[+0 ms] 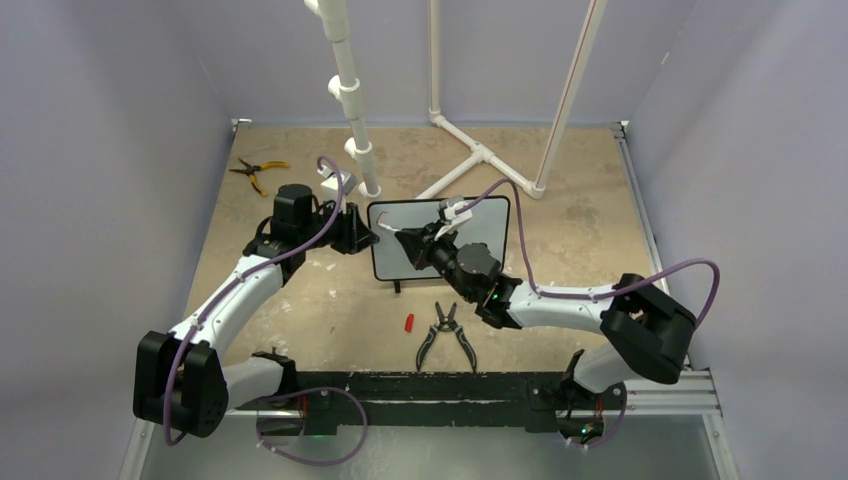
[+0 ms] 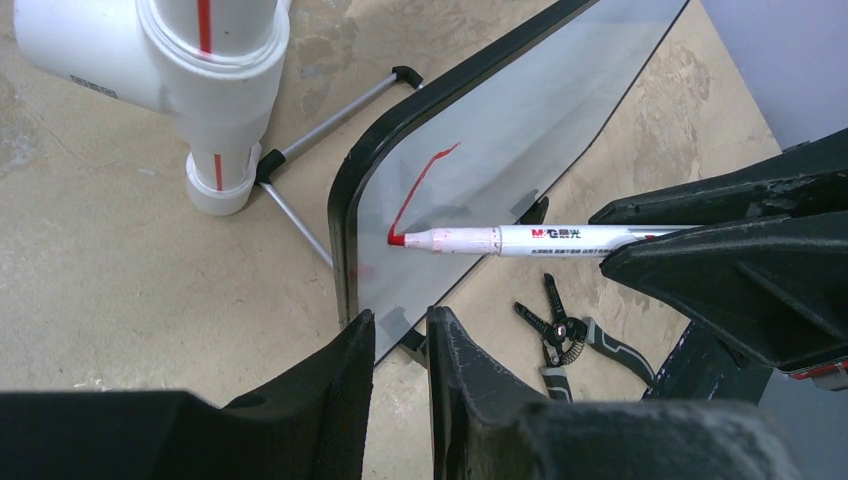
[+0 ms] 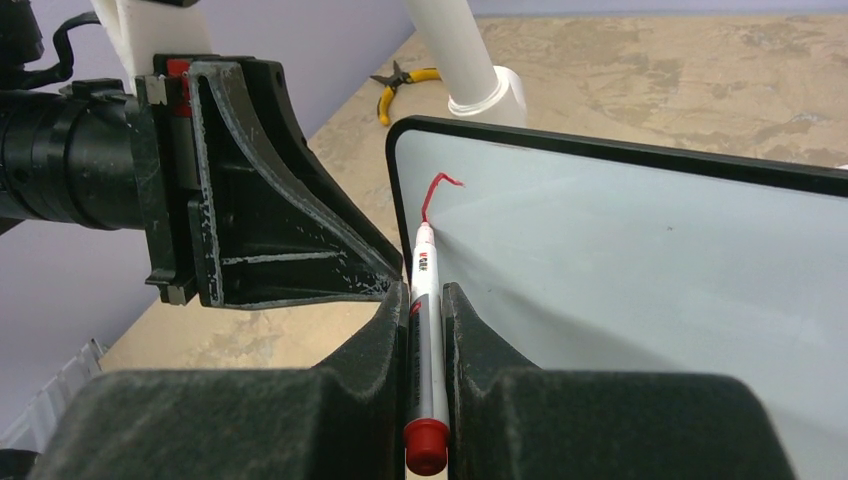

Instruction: Write a sentence on the whiteboard

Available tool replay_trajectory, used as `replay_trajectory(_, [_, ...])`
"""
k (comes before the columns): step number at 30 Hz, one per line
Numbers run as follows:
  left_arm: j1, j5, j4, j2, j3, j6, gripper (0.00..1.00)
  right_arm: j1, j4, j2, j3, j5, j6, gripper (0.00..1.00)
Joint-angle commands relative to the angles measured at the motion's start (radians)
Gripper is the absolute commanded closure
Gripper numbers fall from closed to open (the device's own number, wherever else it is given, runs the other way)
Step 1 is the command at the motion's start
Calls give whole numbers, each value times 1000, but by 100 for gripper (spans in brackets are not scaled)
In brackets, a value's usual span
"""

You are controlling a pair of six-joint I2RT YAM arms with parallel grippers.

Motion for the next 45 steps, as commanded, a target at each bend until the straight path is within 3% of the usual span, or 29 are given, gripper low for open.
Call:
replay_trajectory(1, [7,14,28,-10,-1,8,76,7,-9,-42,-23,48,-10,100])
replay_trajectory(19, [7,3,21,-14,-2,11,76,12,17,-129,-60,66,-17,100])
replay_trajectory(32, [7,1,19,-14,-1,13,76,12,-26,-91,-26,138,20,100])
replay_trajectory(45, [7,2,19,-14,0,13,76,12,-29,-54,-8,101,-9,100])
